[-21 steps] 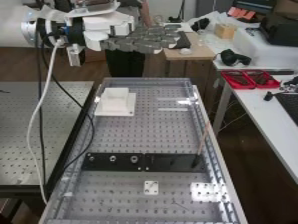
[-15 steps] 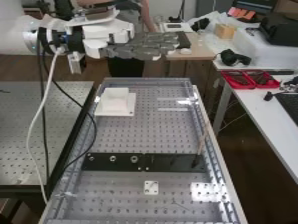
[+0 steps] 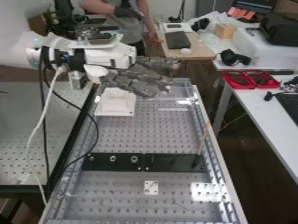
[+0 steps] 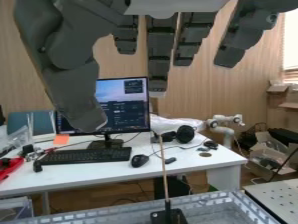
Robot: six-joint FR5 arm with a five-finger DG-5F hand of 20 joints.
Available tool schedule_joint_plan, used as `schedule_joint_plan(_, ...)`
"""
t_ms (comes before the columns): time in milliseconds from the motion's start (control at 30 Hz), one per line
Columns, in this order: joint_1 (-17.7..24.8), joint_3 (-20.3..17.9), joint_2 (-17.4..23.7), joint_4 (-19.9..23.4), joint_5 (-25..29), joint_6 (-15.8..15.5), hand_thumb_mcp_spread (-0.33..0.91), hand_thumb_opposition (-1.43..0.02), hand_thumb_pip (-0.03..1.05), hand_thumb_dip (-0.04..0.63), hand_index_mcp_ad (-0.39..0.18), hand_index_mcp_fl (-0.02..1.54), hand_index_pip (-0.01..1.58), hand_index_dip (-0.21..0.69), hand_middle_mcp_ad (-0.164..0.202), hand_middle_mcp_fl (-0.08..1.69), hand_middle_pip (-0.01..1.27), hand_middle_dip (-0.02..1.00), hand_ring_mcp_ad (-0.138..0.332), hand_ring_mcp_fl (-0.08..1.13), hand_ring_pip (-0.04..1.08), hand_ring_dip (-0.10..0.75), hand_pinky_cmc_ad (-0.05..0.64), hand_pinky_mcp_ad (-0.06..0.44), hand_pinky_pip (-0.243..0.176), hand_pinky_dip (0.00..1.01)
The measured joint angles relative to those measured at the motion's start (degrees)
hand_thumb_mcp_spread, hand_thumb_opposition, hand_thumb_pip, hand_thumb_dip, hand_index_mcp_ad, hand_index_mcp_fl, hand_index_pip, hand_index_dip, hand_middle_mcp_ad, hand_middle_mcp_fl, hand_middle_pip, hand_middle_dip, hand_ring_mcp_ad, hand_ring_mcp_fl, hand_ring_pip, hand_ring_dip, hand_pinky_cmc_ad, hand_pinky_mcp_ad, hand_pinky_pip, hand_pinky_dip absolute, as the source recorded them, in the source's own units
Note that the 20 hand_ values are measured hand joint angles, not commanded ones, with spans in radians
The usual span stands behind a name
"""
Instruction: Grab the paper clip and place it in the clear container
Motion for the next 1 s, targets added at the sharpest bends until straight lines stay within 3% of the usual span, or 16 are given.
schedule_joint_plan(300, -1.85, 0.3, -3.42, 2.53, -0.68, -1.2, 0.49, -0.82, 0.64, 0.316, -0.091, 0.03, 0.1, -0.063, 0.031, 0.34, 0.14, 0.59, 0.037, 0.16, 0.11, 0.223, 0.278, 0.234, 0.005, 0.14)
schedule_joint_plan(733, -6.57, 3.55, -8.91, 6.68, -9.2, -0.99, 0.57, -0.86, 0.71, 0.33, -0.117, 0.11, 0.12, -0.101, 0.026, 0.5, 0.52, 0.67, 0.037, 0.38, 0.11, 0.435, 0.302, 0.234, 0.005, 0.14)
schedule_joint_plan(800, -7.51, 4.51, -9.82, 6.82, -10.5, -0.67, 0.63, -0.89, 0.71, 0.33, -0.12, 0.12, 0.11, -0.103, -0.021, 0.63, 0.68, 0.7, 0.037, 0.41, 0.1, 0.452, 0.295, 0.234, 0.005, 0.14)
schedule_joint_plan(900, -8.7, 5.17, -10.59, 7.0, -11.9, -0.56, 0.69, -0.96, 0.68, 0.333, -0.122, 0.15, 0.12, -0.12, -0.087, 0.69, 0.79, 0.79, 0.04, 0.43, 0.1, 0.483, 0.312, 0.234, 0.023, 0.15)
schedule_joint_plan(1000, -9.7, 5.59, -11.36, 7.23, -12.75, -0.35, 0.71, -0.97, 0.67, 0.33, -0.126, 0.16, 0.12, -0.12, -0.086, 0.7, 0.81, 0.83, 0.037, 0.45, 0.1, 0.501, 0.333, 0.234, 0.023, 0.15)
